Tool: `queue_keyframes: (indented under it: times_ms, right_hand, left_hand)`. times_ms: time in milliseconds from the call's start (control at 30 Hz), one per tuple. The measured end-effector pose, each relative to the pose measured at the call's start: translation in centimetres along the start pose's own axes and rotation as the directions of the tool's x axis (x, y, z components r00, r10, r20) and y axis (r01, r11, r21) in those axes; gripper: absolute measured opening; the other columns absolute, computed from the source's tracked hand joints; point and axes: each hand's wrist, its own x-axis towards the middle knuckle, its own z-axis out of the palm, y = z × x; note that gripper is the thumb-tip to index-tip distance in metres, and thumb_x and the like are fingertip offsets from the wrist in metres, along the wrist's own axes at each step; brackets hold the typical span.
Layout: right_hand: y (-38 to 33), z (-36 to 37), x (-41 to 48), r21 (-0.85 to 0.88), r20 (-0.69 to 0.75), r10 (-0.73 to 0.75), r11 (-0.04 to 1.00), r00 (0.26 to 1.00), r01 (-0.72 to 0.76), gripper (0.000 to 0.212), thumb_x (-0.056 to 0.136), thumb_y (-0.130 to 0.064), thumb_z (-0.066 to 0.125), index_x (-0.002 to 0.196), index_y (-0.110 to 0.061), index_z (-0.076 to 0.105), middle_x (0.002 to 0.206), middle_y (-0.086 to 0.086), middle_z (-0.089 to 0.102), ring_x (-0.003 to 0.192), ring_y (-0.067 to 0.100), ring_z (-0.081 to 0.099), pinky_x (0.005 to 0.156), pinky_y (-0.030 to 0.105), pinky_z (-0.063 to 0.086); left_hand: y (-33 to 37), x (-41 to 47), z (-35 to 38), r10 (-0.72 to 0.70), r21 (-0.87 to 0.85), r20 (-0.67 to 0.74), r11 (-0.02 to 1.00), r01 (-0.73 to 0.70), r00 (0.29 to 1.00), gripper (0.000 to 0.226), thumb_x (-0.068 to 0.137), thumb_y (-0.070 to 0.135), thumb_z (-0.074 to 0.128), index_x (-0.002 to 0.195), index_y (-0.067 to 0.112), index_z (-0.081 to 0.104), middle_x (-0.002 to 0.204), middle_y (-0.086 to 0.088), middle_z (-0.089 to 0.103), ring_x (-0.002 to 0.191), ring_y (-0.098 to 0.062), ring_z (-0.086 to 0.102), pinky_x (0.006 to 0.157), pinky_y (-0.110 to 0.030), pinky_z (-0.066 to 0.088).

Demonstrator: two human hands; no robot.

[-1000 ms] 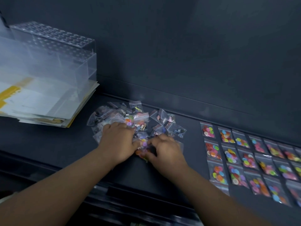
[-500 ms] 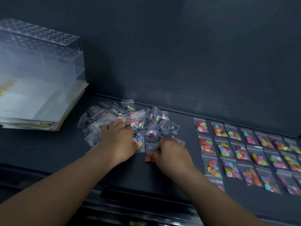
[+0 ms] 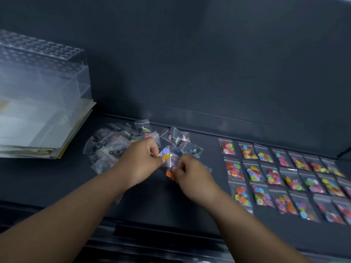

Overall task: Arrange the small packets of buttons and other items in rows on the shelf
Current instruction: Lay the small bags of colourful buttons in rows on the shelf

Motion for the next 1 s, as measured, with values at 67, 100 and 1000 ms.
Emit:
queue_keyframes:
  times_ms: [67,100,1000]
  right_hand:
    - [0.1,-0.3,0.1,0.211,-0.039,0.013,0.978,0.999,-0.005,0.025,0.091,-0.019,0.057,0.070,-0.020,0.044,0.064,-0.006,0.051,0.060,0.009,0.047,0.054,0.023,0.036]
    - [0.1,-0.5,0.2,0.370,-0.048,0.040,0.929,0.998,-0.020,0.024,0.089,-0.013,0.060,0.071,-0.019,0.045,0.064,-0.004,0.053,0.059,0.010,0.048,0.053,0.022,0.037]
    - [17.5,-17.3,-8.3,0.622,0.063,0.136,0.769,0.989,-0.146,0.019,0.090,-0.008,0.060,0.072,-0.014,0.056,0.058,0.002,0.051,0.050,0.013,0.044,0.044,0.021,0.040]
  left_hand:
    - [0.7,0.1,-0.1,-0.044,-0.179,-0.004,0.983,0.043,0.999,0.025,0.077,0.011,0.074,0.072,0.017,0.050,0.074,-0.009,0.061,0.069,-0.019,0.056,0.065,-0.034,0.045]
    - [1.2,0.1,-0.2,-0.067,-0.264,0.004,0.962,0.066,0.998,0.024,0.076,0.006,0.074,0.079,0.015,0.051,0.074,-0.008,0.059,0.067,-0.018,0.055,0.061,-0.027,0.045]
    - [15.8,-6.0,14.9,-0.274,-0.527,0.190,0.782,0.333,0.943,0.009,0.090,0.018,0.060,0.083,0.018,0.066,0.089,-0.002,0.070,0.070,-0.012,0.062,0.064,-0.027,0.050]
